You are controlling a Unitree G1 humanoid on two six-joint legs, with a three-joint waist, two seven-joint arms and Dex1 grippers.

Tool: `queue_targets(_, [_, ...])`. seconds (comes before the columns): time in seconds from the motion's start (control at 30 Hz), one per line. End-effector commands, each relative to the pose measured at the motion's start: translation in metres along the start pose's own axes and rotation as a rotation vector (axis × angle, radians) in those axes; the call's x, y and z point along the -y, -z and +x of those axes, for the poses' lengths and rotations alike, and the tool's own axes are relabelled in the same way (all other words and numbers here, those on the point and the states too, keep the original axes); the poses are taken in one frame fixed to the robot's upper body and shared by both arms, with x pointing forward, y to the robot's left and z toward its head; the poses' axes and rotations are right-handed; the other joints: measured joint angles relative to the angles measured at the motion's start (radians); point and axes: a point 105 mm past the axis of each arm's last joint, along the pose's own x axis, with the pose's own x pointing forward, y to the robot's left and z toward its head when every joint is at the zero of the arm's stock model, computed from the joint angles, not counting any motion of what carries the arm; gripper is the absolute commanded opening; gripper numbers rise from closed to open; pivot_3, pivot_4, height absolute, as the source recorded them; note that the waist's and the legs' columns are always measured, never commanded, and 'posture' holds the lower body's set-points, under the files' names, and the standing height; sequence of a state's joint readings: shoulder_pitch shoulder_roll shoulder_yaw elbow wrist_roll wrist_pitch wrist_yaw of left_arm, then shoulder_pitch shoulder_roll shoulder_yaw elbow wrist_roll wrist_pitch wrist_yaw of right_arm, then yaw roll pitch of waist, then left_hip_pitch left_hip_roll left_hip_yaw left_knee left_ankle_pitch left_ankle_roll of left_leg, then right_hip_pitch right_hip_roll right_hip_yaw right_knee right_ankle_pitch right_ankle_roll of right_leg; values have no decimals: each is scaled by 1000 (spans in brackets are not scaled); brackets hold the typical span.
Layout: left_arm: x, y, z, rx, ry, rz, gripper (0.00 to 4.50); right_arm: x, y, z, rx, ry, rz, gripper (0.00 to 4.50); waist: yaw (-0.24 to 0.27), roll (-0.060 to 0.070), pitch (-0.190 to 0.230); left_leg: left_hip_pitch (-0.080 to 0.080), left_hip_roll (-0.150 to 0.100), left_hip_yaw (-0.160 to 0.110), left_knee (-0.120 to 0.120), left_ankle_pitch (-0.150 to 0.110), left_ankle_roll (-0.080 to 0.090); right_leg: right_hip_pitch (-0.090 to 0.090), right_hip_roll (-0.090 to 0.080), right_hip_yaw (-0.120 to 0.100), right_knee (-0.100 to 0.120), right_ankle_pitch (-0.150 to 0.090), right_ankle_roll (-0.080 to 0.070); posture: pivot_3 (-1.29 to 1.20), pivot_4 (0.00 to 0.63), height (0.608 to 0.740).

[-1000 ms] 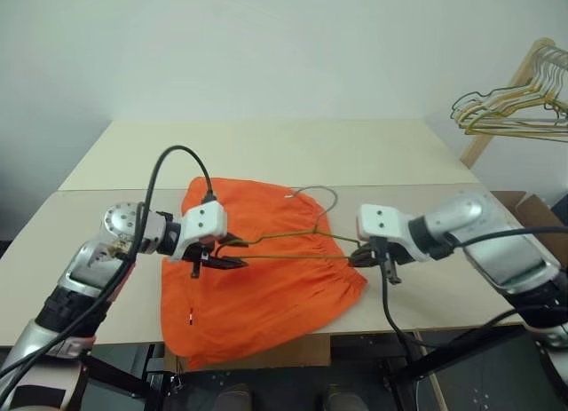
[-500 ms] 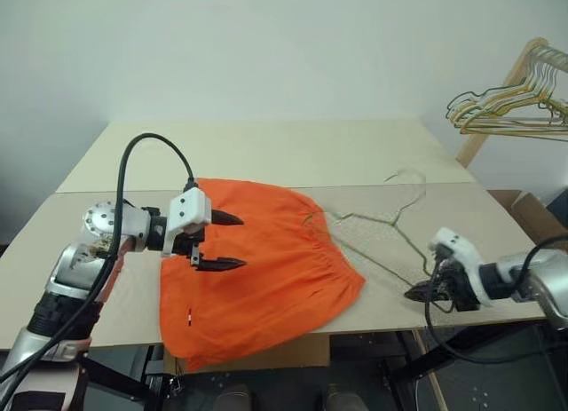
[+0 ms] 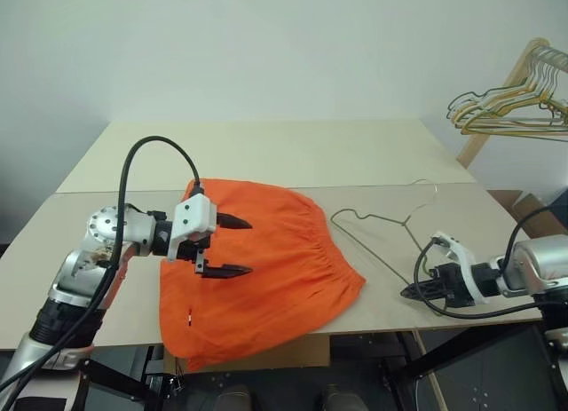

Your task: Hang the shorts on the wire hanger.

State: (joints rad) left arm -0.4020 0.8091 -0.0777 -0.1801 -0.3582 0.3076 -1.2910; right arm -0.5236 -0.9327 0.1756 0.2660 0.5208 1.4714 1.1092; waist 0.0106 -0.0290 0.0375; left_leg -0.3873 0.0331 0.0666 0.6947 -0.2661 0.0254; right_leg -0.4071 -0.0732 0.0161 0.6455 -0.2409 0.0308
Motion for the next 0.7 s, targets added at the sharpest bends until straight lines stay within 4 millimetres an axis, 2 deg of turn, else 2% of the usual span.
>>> queue_targets(0.03, [-1, -10, -7, 14, -24, 34, 4458, -8, -5, -10, 9, -54, -16, 0, 1, 0, 0, 0, 0, 0, 0, 0, 0, 0, 0, 0, 0, 0, 0, 65, 0, 740])
queue_targets(0.17, [-1, -9, -8, 8, -39, 27, 4458, -15, 3, -13, -48, -128, -40, 0, 5, 0, 0, 0, 0, -1, 0, 0, 0, 0, 0, 0, 0, 0, 0, 73, 0, 740])
queue_targets(0.37, [3, -8, -9, 4, -41, 22, 4458, -17, 8, -21, -75, -162, -60, 0, 3, 0, 0, 0, 0, -3, 0, 0, 0, 0, 0, 0, 0, 0, 0, 84, 0, 740])
queue_targets(0.57, [7, -6, -12, -16, -22, 23, 4458, -18, 28, -29, -150, -172, -76, 0, 8, 0, 0, 0, 0, -3, 0, 0, 0, 0, 0, 0, 0, 0, 0, 90, 0, 740])
queue_targets(0.7, [7, -6, -12, -16, -21, 21, 4458, -26, 40, -35, -194, -198, -110, 0, 15, 1, 0, 0, 0, -3, 0, 0, 0, 0, -1, 0, 0, 0, 1, 90, 0, 740])
